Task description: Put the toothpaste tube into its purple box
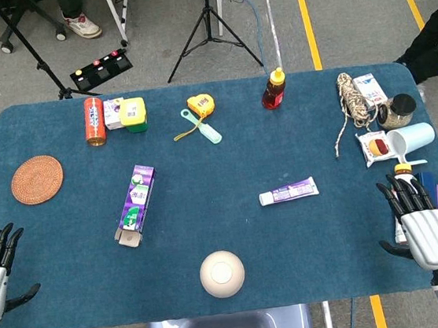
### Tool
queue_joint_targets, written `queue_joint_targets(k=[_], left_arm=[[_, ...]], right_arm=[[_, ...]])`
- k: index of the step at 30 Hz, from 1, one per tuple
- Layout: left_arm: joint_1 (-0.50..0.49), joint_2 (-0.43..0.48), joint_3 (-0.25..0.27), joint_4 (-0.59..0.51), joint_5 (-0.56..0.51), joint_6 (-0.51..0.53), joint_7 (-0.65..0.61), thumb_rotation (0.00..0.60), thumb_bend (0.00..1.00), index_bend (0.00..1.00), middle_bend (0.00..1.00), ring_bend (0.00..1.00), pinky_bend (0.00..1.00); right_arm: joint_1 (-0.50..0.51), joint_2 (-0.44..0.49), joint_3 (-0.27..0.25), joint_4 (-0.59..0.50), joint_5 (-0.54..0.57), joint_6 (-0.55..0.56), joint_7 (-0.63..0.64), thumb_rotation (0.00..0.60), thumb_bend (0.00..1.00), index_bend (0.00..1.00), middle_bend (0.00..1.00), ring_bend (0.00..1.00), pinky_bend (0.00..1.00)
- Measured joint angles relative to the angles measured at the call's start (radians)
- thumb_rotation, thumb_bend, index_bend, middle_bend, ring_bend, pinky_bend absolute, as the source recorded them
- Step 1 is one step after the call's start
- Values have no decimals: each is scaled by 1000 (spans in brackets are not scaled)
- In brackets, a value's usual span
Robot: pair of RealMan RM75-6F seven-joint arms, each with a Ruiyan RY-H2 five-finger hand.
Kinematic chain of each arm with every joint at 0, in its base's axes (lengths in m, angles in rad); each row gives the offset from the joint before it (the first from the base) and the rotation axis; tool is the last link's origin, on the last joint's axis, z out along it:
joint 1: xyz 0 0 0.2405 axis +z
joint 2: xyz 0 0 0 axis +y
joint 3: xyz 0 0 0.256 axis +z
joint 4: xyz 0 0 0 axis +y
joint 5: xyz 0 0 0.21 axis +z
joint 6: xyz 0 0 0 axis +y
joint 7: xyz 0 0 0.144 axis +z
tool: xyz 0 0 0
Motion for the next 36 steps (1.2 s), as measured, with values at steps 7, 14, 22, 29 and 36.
queue_joint_targets(k=[7,14,22,29,36], left_arm=[[0,4,-2,-4,-14,-8,1,600,69,0,0,0,59],[4,11,-4,-9,-15,2,-14,600,70,0,0,0,59],[7,3,-7,-14,-20,7,10,600,69,0,0,0,59],[-5,-2,-19,-18,-53,-23,24,600,69,0,0,0,58],[-15,0,-28,-25,-78,-42,28,600,69,0,0,0,59]], right_arm=[[5,-8,-11,-1,-13,-13,-17,600,0,21,16,16,34],[53,-37,-7,36,-46,-58,23,600,0,27,66,77,125],[224,-83,43,102,-5,-304,68,600,30,86,114,107,141],[384,-206,98,217,71,-469,43,600,86,129,175,177,181],[474,-353,131,408,168,-564,-17,600,144,141,205,207,217]])
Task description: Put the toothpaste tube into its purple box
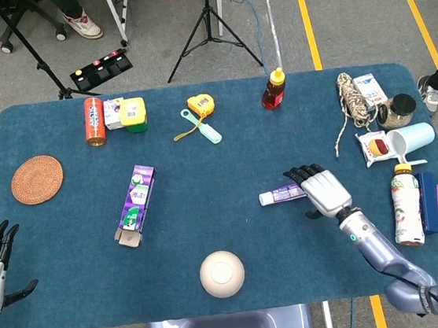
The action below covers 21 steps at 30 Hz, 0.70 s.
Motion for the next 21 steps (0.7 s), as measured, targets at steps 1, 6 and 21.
queue_joint_targets(k=[1,6,21], left_arm=[[0,0,-1,0,-2,-1,0,600,69,0,0,0,59],[-3,4,-4,-3,-15,-8,-7,600,69,0,0,0,59],[-5,9,0,-4,-11,-12,-16,600,69,0,0,0,59]], right_arm=[[8,-15,1,19,8,-6,-6,600,157,144,209,211,222],[40,-82,5,114,41,-21,-22,600,194,181,248,253,248],[71,-118,-17,197,76,-22,-11,600,237,280,328,324,320]])
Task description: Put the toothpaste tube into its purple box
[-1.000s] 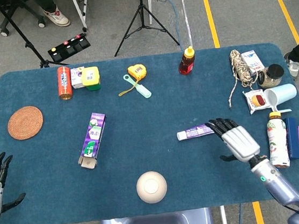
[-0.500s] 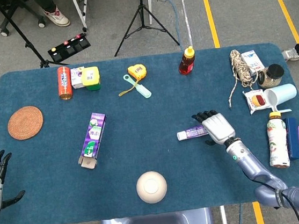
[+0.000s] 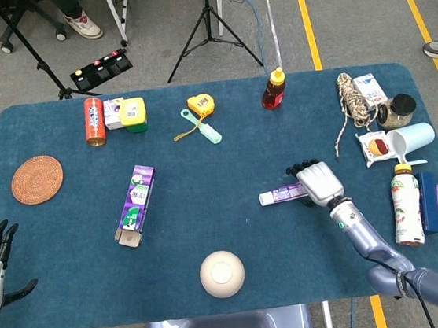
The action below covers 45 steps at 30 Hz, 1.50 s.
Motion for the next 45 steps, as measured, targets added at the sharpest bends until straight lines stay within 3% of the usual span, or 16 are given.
queue_joint_targets(k=[20,29,45], left_arm=[[-1,7,0,-1,-5,-3,-17,600,69,0,0,0,59],[-5,4,0,-1,-11,-13,-10,600,69,0,0,0,59],[-15,-3,3,-4,-17,-32,8,600,69,0,0,0,59]], right_arm=[[18,-62,-24,96,-6,14,49,600,246,408,433,419,452],[19,-83,-33,135,-24,37,93,600,336,510,517,480,490],[-1,-43,-48,85,-72,113,118,600,455,568,575,538,567]])
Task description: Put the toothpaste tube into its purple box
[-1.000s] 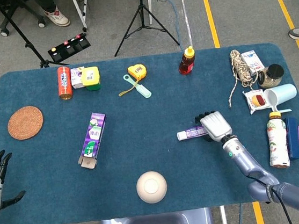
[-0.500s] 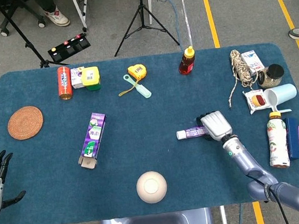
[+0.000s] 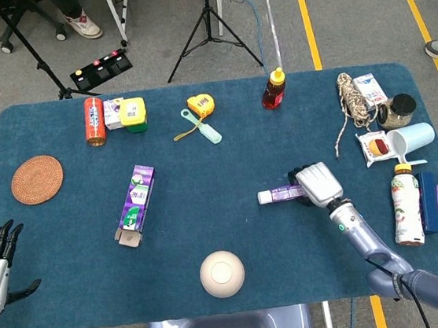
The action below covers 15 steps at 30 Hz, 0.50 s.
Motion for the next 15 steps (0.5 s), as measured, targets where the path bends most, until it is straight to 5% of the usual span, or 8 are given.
queue_joint_targets(k=[15], left_arm=[[-89,9,-39,31,5,-79,36,600,66,0,0,0,58]], right_arm=[[-17,113,2,-170,2,19,-21,600,502,599,610,578,640]])
